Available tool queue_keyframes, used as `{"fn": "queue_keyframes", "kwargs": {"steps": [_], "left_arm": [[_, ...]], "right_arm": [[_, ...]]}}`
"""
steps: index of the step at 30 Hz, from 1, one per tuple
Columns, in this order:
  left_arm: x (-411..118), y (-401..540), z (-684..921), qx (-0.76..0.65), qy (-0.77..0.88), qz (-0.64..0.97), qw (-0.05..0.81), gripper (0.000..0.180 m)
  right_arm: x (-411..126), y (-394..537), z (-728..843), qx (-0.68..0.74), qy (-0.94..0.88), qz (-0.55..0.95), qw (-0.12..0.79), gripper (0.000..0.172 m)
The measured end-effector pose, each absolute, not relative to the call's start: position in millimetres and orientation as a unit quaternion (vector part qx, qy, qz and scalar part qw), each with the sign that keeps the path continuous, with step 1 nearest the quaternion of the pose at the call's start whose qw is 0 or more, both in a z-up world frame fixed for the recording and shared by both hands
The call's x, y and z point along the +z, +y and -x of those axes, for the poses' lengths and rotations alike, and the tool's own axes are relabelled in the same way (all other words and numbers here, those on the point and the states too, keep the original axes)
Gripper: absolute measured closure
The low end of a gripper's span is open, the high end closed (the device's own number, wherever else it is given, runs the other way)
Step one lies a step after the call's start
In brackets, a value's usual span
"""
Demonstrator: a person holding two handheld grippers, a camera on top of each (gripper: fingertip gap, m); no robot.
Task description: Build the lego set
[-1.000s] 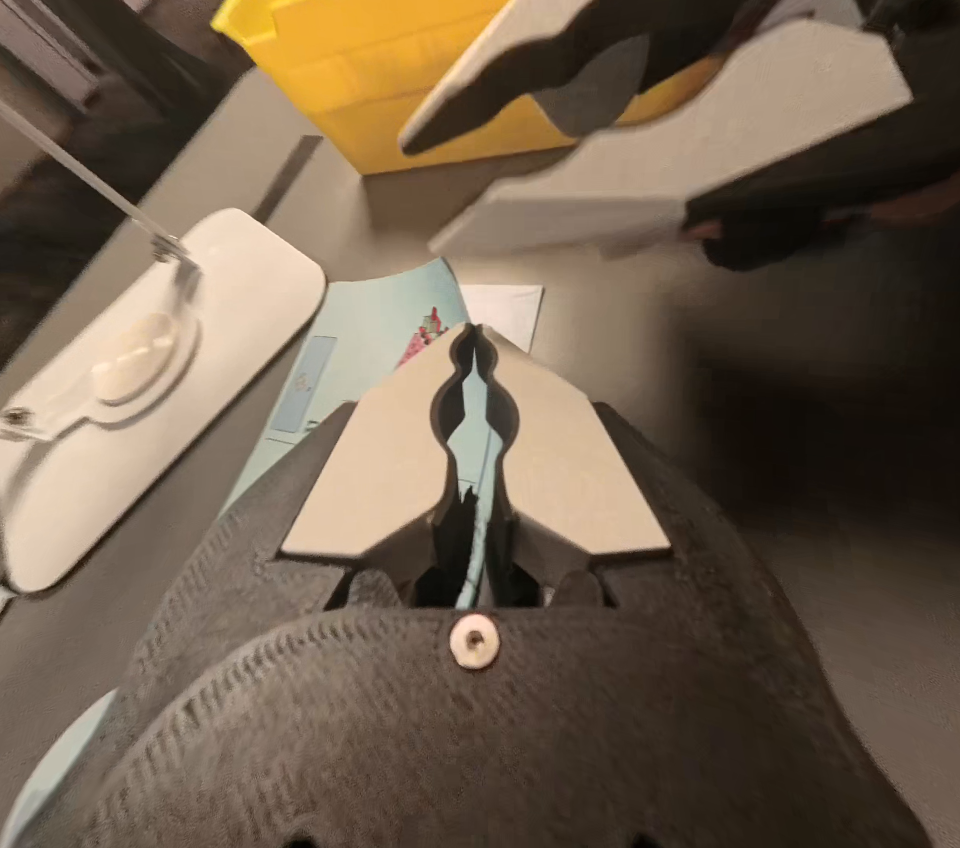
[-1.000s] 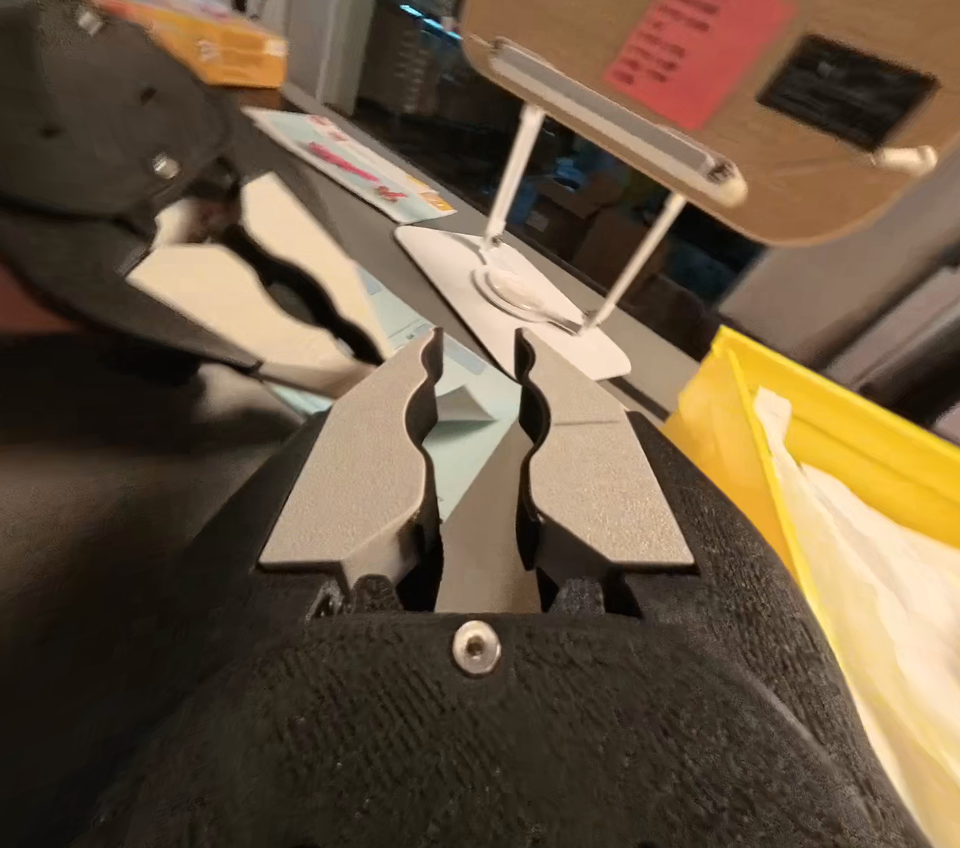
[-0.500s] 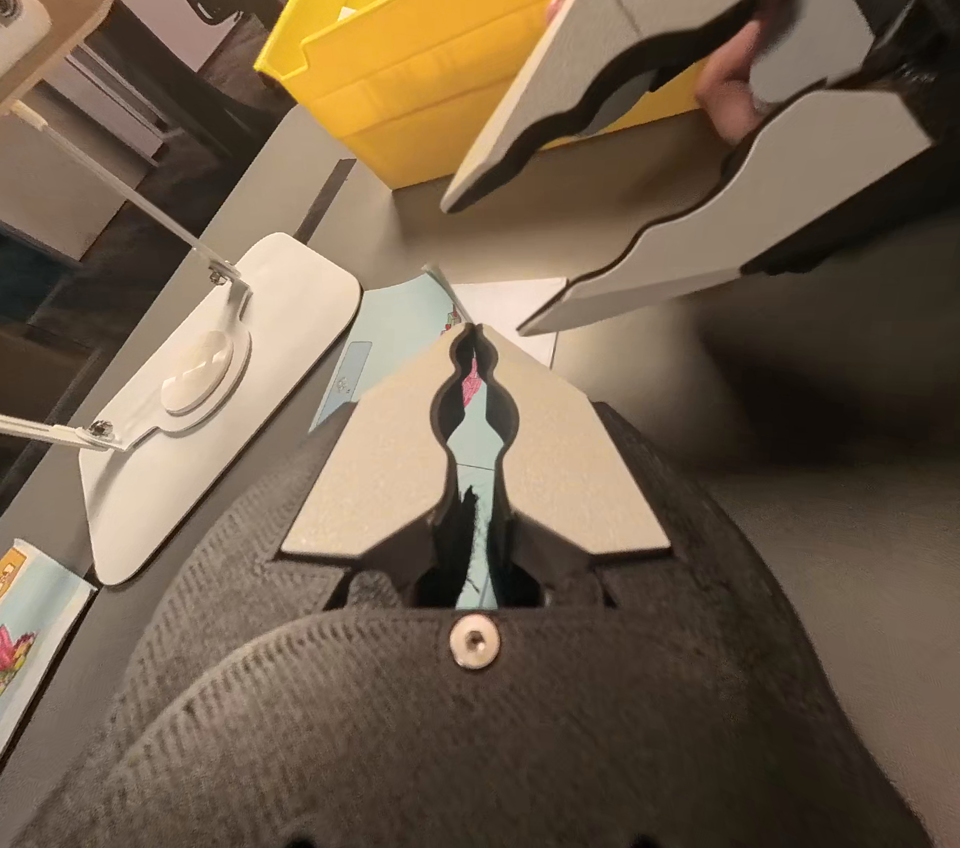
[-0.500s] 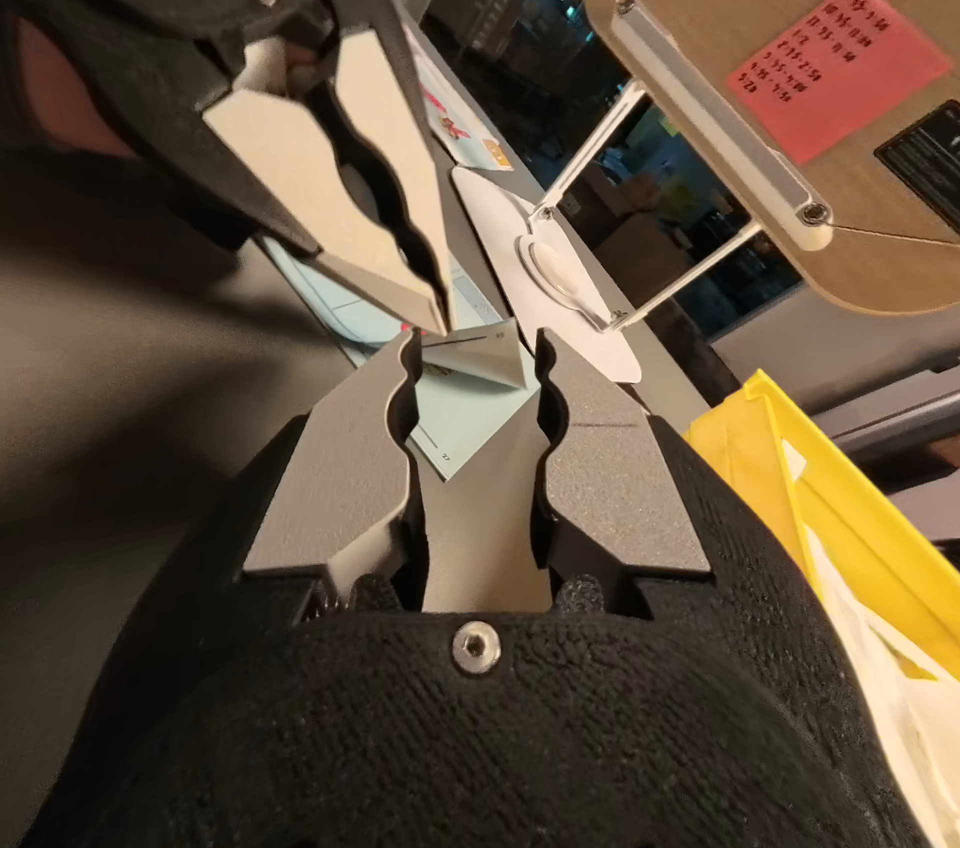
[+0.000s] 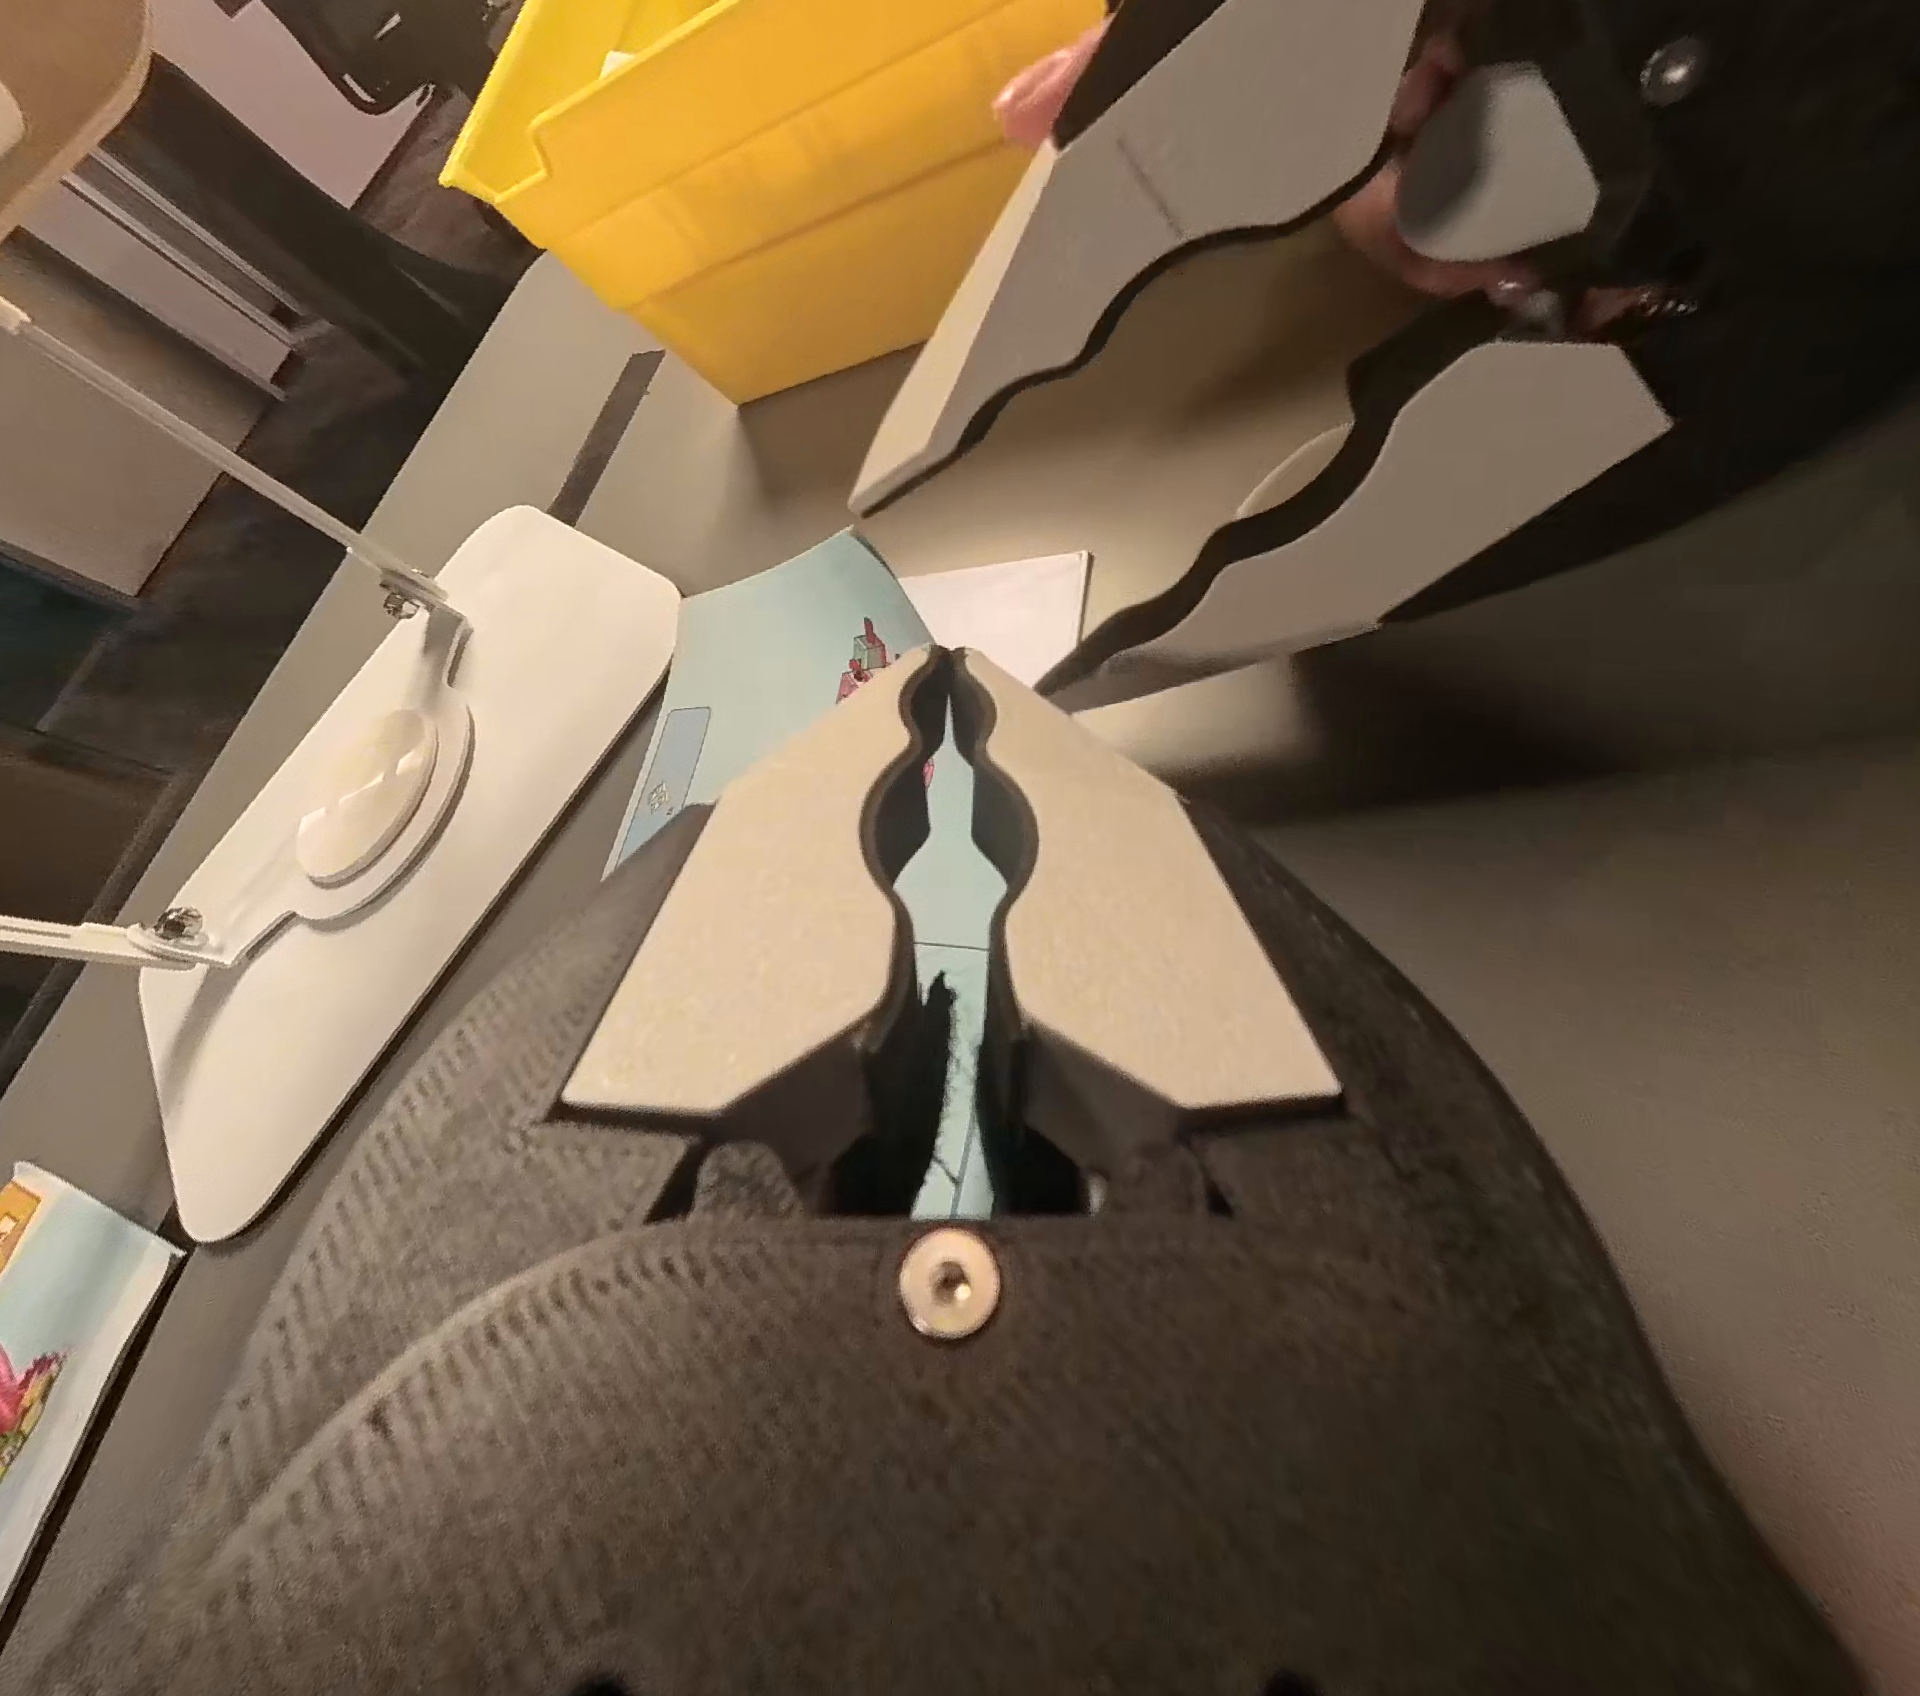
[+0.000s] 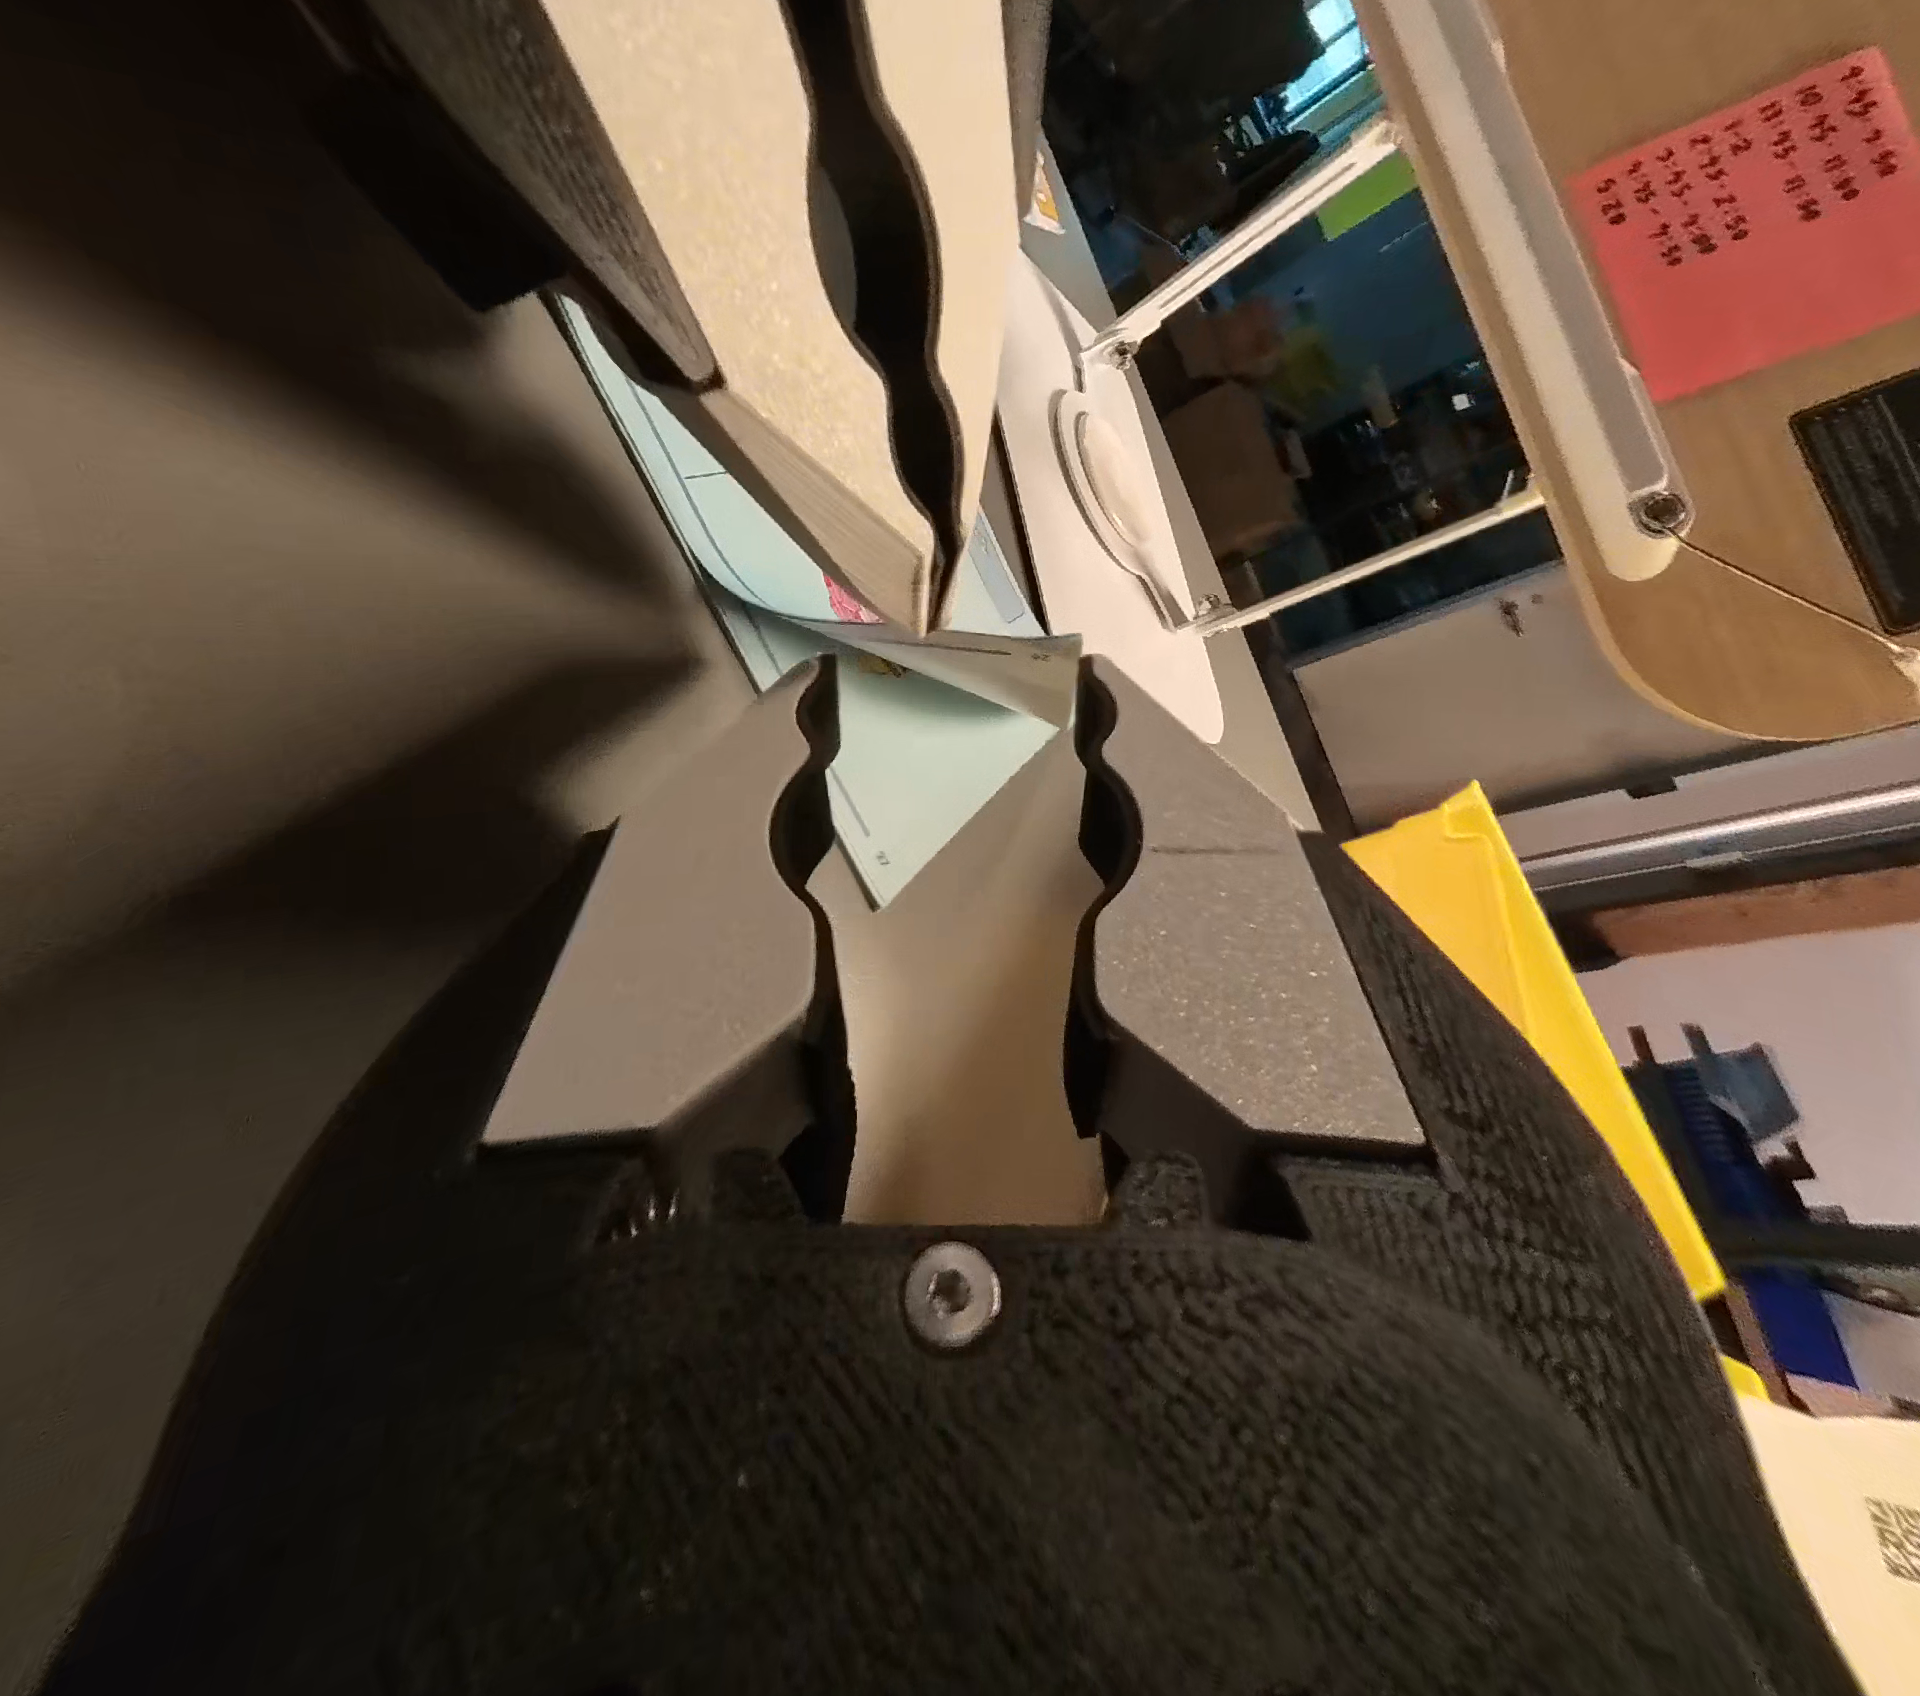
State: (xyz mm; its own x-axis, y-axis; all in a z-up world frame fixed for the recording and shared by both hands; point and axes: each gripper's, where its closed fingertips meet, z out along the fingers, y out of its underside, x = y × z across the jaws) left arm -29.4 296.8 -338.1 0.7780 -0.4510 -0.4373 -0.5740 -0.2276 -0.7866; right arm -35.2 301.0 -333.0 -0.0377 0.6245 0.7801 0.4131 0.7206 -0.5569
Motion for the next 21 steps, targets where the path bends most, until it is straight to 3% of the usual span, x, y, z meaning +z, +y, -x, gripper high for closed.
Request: {"fn": "queue_keyframes", "kwargs": {"steps": [9,16,21], "left_arm": [[-339.0,296.0,27.8,0.063,0.339,0.778,0.525,0.18],[-339.6,296.4,28.8,0.064,0.338,0.779,0.524,0.18],[-340.1,296.7,29.7,0.065,0.336,0.781,0.523,0.18]], "right_arm": [[-333.4,299.8,36.0,0.079,-0.718,0.354,0.594,0.127],[-329.5,301.9,33.5,0.081,-0.71,0.36,0.6,0.145],[-328.2,304.7,32.8,0.082,-0.703,0.369,0.602,0.145]]}}
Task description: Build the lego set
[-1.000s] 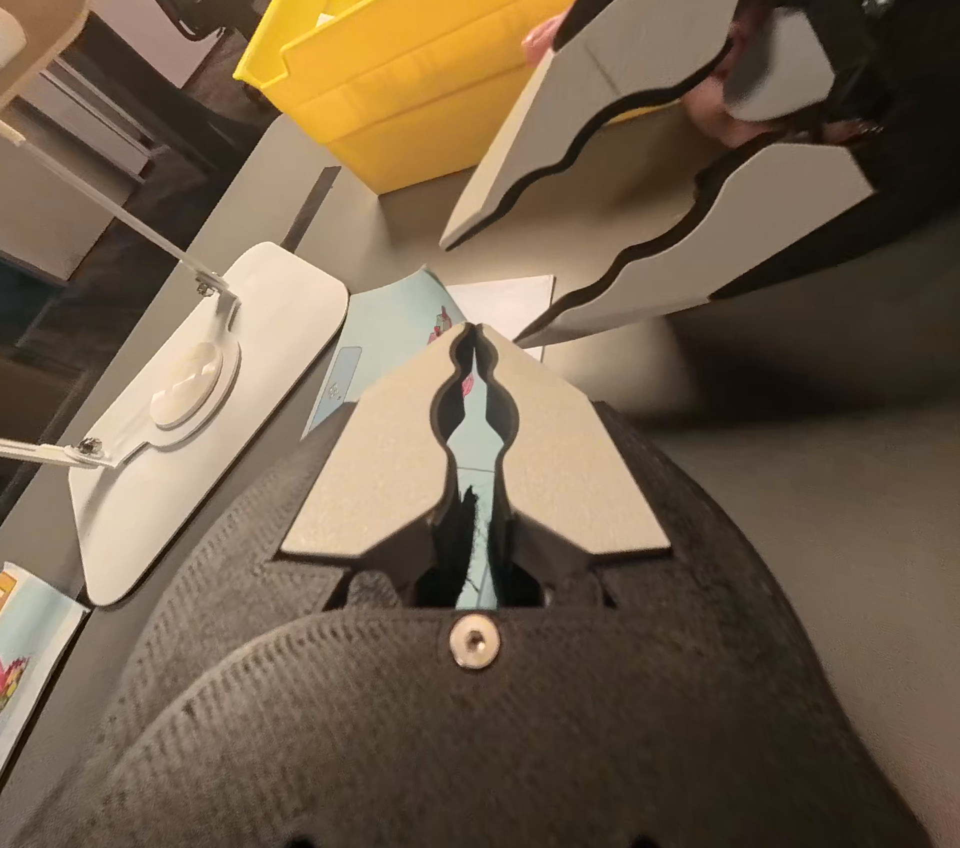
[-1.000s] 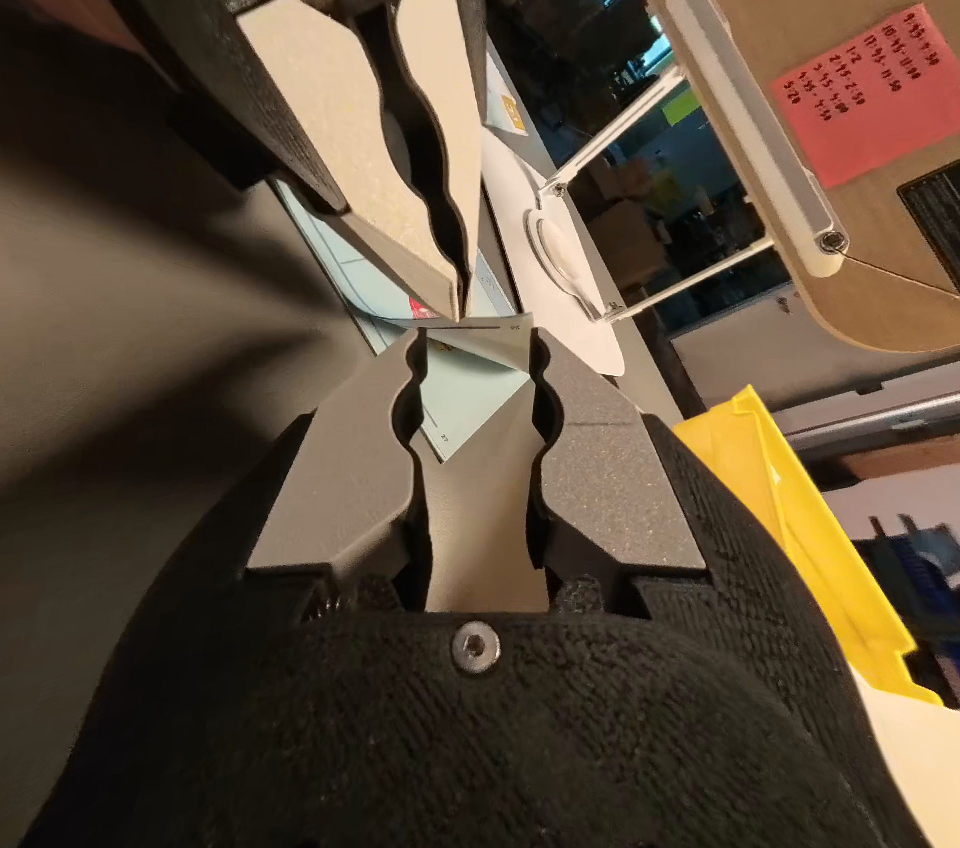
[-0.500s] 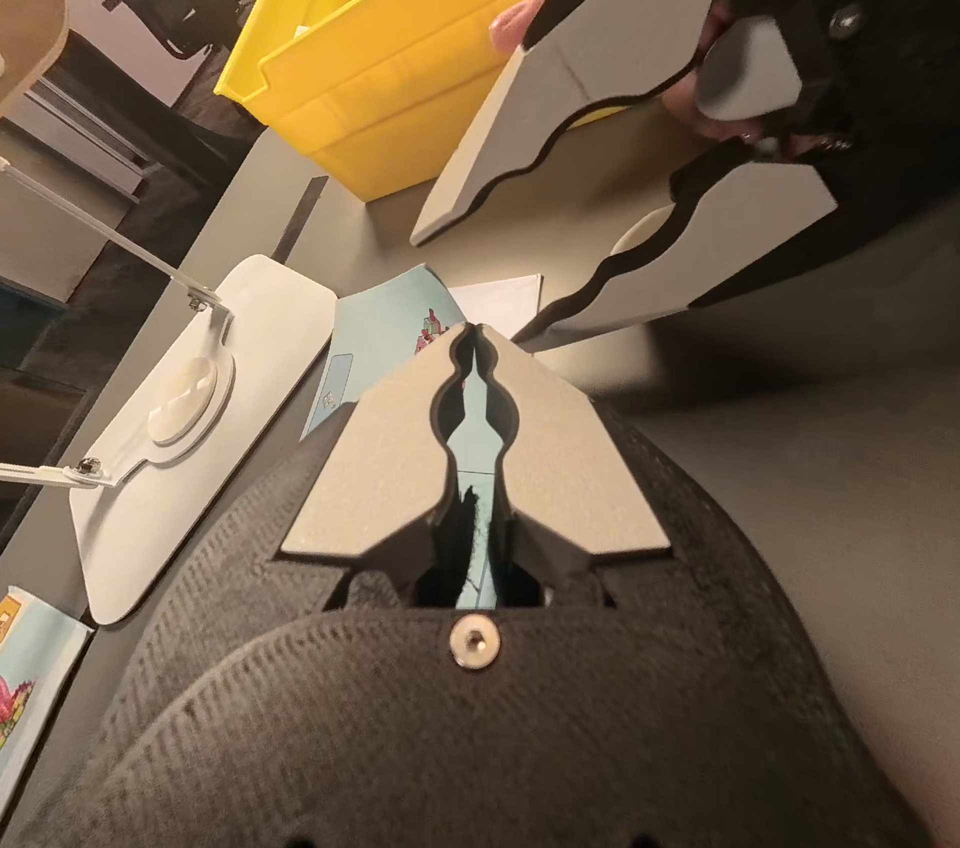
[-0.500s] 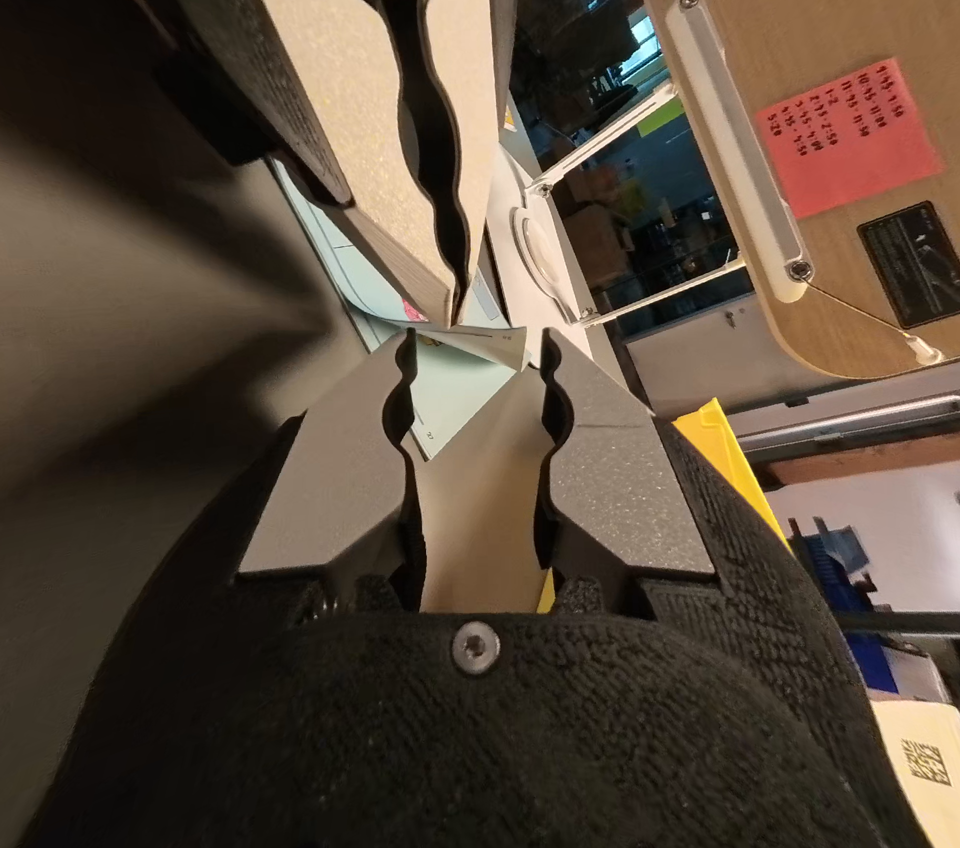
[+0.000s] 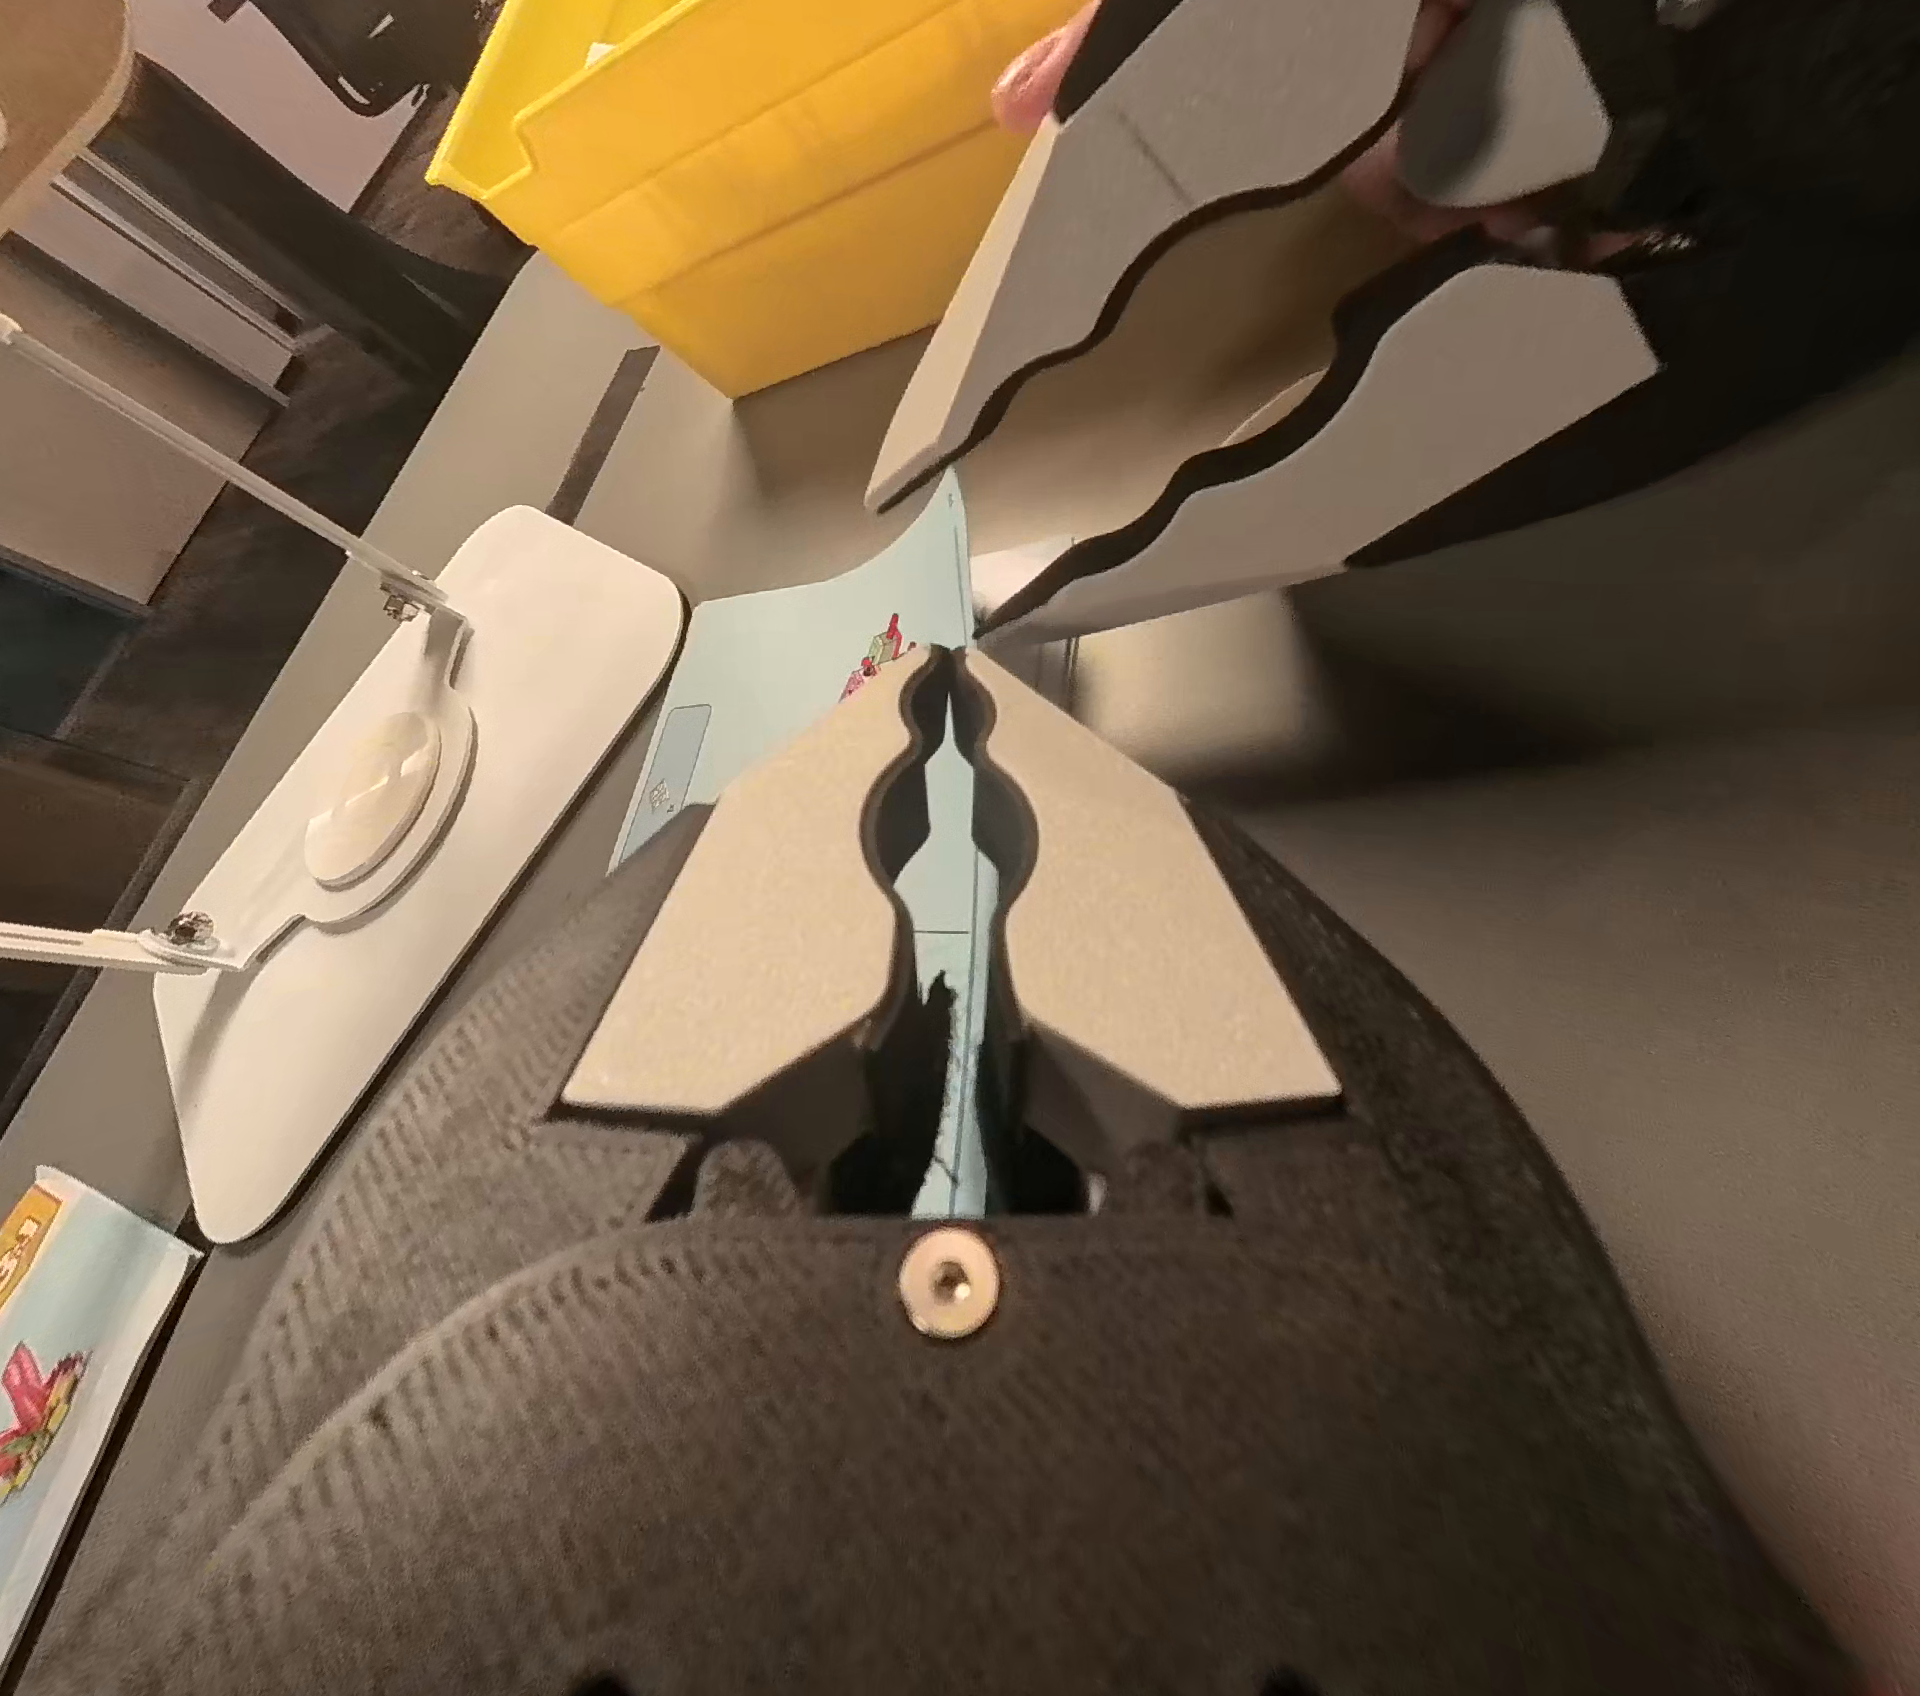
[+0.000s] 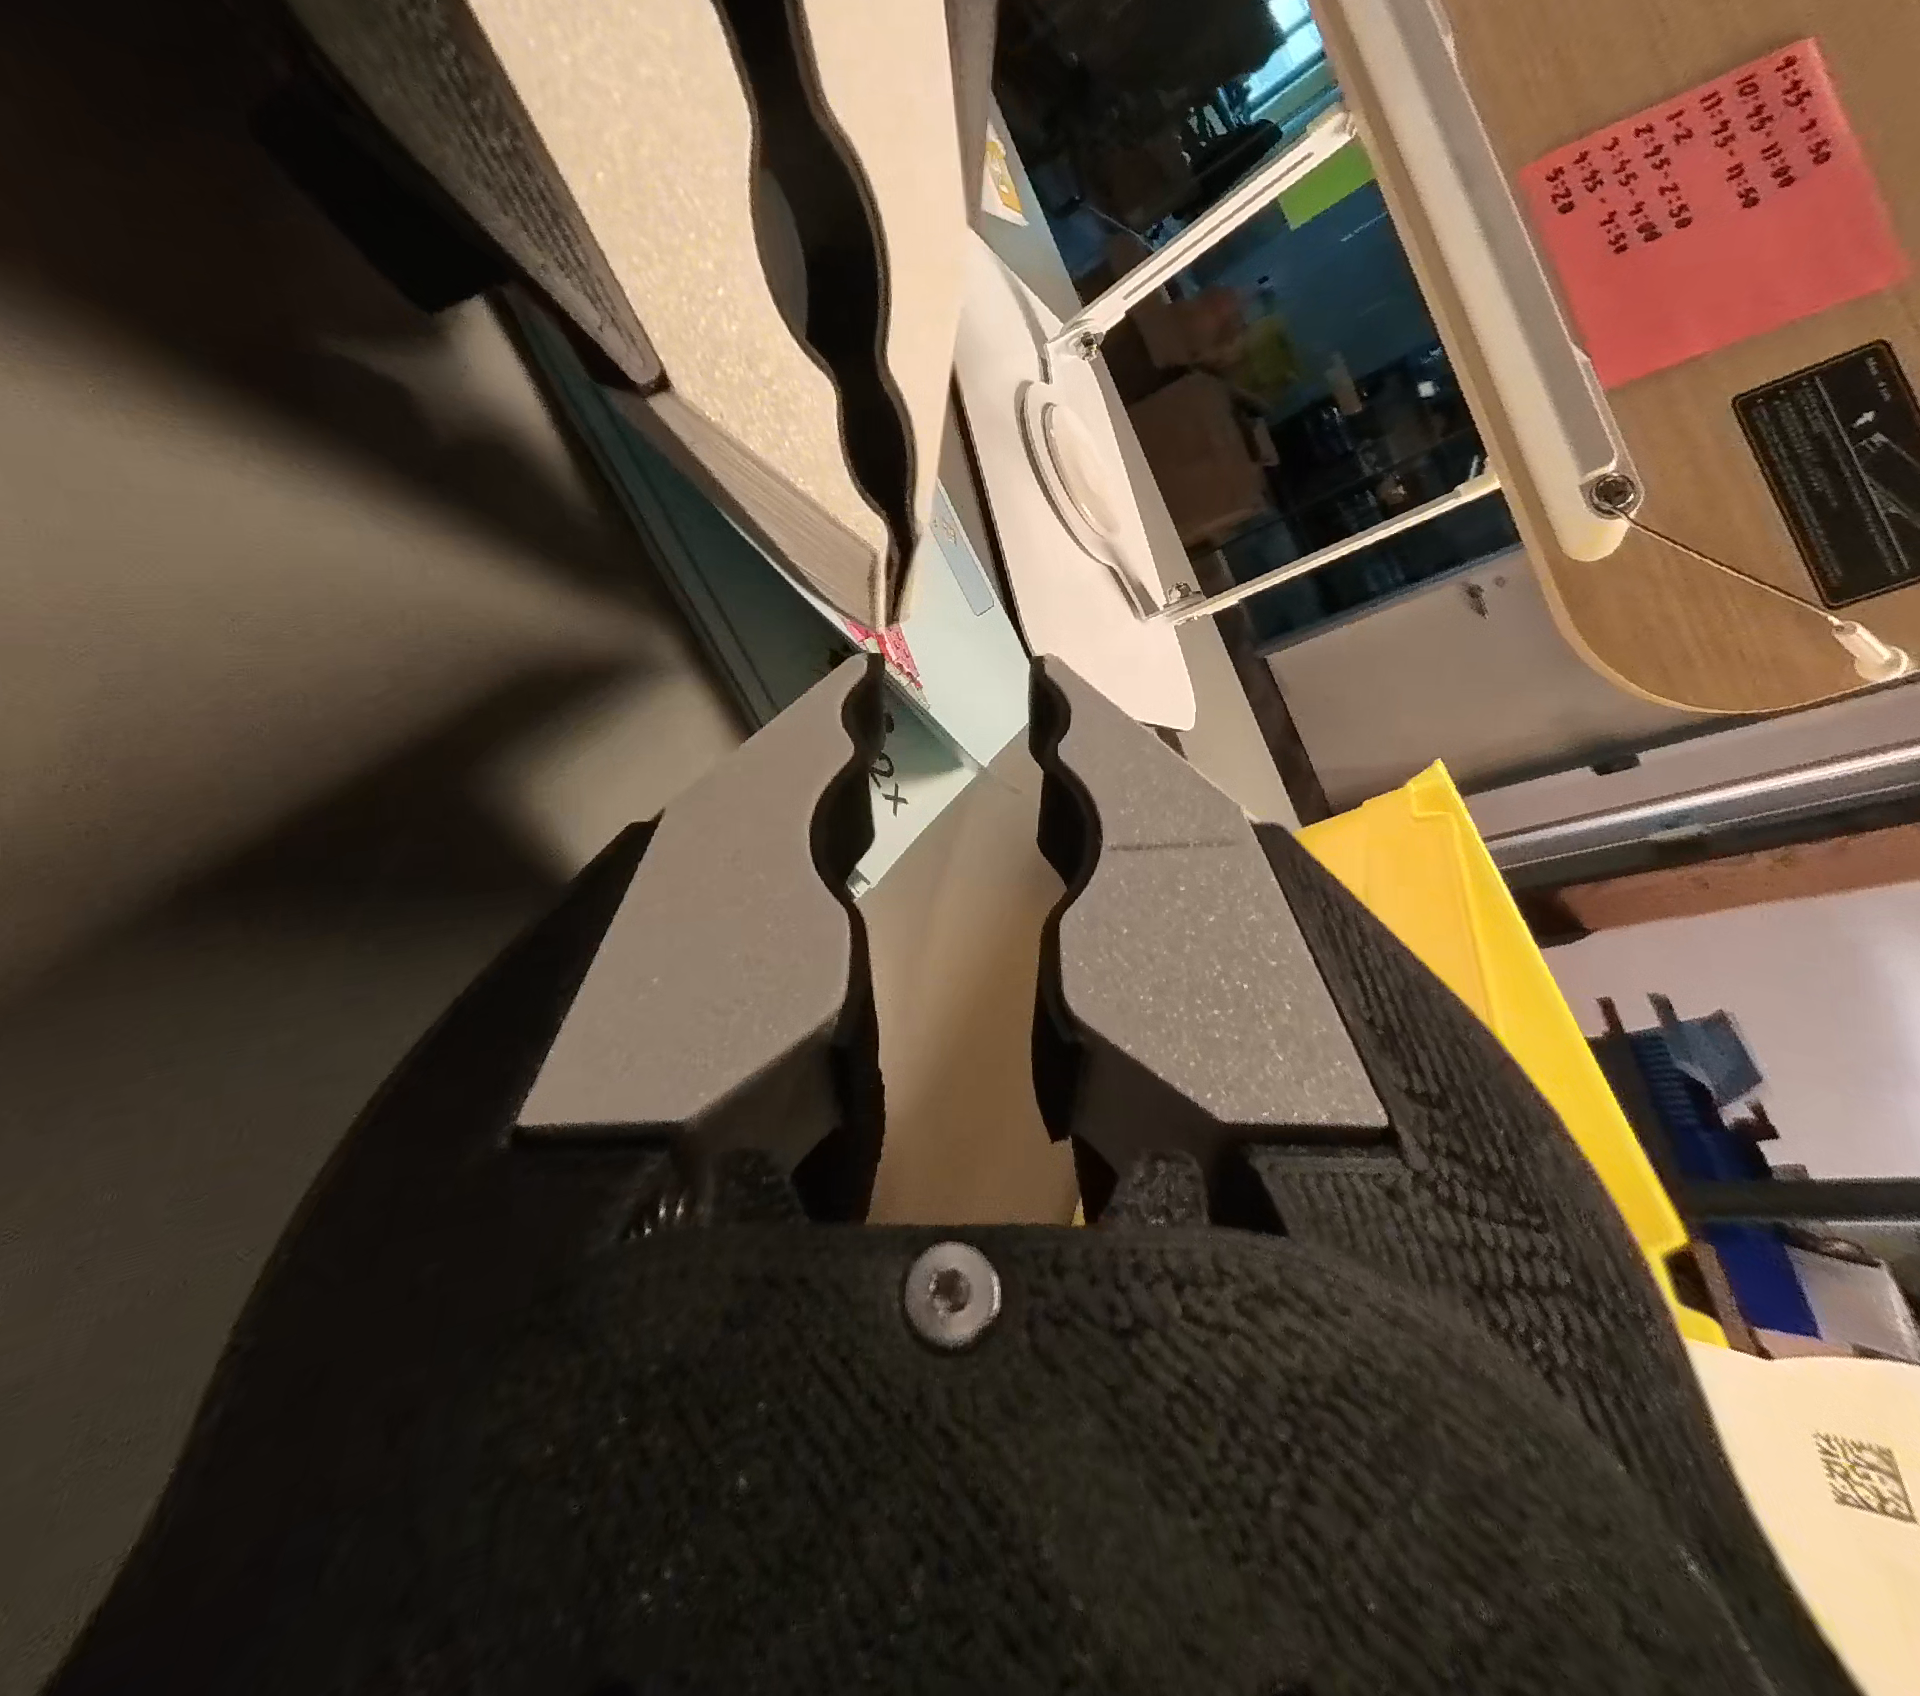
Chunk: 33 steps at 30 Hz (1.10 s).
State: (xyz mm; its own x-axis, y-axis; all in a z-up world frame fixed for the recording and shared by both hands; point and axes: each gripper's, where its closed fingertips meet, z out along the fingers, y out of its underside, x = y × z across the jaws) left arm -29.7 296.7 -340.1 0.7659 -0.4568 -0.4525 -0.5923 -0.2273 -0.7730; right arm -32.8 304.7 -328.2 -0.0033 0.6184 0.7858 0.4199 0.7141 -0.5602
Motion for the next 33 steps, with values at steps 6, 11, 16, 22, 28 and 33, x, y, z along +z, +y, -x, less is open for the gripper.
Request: {"fn": "queue_keyframes", "kwargs": {"steps": [6,11,16,22,28,33], "left_arm": [[-337.9,298.2,34.5,0.07,0.322,0.784,0.526,0.18],[-335.3,299.2,38.2,0.07,0.309,0.785,0.533,0.18],[-334.1,296.8,31.9,0.022,0.296,0.791,0.535,0.167],[-365.5,291.8,31.0,-0.003,0.291,0.852,0.434,0.144],[-366.0,295.0,35.3,0.015,0.277,0.858,0.432,0.165],[-363.8,295.8,38.1,0.005,0.26,0.862,0.436,0.18]], "right_arm": [[-327.4,307.4,32.7,0.086,-0.697,0.381,0.601,0.143],[-330.9,311.8,32.3,0.082,-0.697,0.393,0.594,0.139],[-331.9,313.3,32.2,0.081,-0.696,0.398,0.592,0.139],[-333.4,313.5,32.6,0.084,-0.697,0.401,0.588,0.139],[-333.5,313.5,32.7,0.086,-0.697,0.402,0.588,0.139],[-333.2,313.9,33.0,0.088,-0.695,0.404,0.588,0.139]]}}
